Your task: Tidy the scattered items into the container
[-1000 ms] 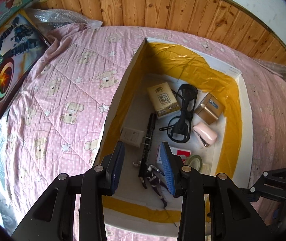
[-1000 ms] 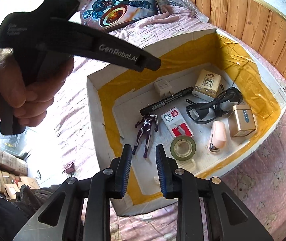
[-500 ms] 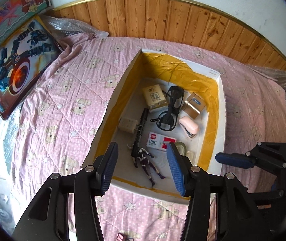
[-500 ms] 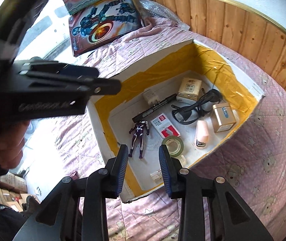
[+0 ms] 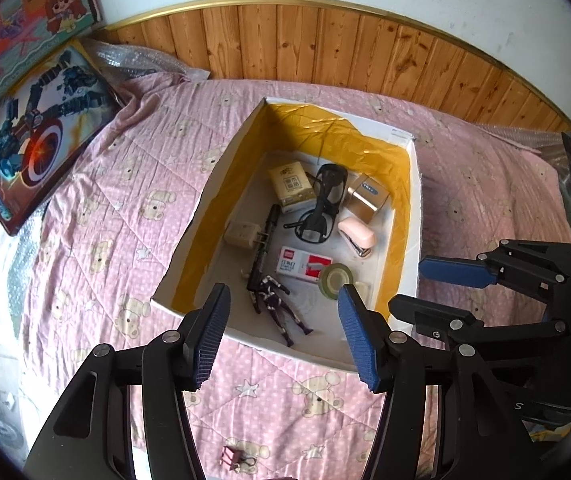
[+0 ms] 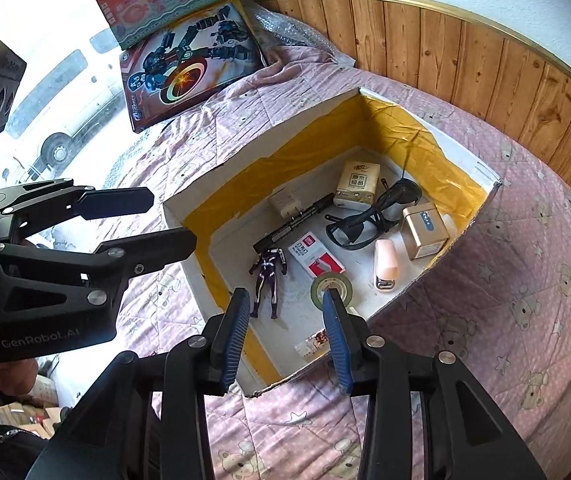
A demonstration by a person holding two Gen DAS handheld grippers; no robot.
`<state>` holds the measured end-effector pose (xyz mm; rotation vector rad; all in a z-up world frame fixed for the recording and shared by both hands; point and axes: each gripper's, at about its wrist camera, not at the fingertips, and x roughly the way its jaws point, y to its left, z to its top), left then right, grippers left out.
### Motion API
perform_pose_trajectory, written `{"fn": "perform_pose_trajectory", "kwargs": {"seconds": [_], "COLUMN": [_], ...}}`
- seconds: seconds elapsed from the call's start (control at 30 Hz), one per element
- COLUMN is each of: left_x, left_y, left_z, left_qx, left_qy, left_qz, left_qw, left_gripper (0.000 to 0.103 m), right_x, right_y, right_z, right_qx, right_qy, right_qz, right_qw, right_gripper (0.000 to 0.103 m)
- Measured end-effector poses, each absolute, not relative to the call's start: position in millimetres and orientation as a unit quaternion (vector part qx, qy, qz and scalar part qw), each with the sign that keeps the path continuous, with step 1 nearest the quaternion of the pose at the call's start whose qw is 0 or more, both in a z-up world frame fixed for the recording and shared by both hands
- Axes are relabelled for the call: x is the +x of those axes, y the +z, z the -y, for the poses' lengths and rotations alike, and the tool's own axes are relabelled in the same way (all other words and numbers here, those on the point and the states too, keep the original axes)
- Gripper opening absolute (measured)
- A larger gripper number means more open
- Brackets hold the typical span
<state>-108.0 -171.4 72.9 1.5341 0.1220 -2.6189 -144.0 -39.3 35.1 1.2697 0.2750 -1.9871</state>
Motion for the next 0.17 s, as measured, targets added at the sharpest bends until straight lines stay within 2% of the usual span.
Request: {"fn": "perform_pose_trajectory", "kwargs": {"seconds": [0.17], "left_x": [-104.0], "left_y": [77.5], "left_z": [169.0], "left_qx": [0.497], "left_qy": [-0.865], "left_qz": [-0.030], "left_qw": [0.057], "left_gripper": [0.059], "right_x": [-142.4], "right_y": [36.2], "right_z": [38.9], "right_qx": [0.495], "right_qy": [-0.778], "right_qz": [-0.108], "right_qw": [0.373], "right_gripper": [0.040]}}
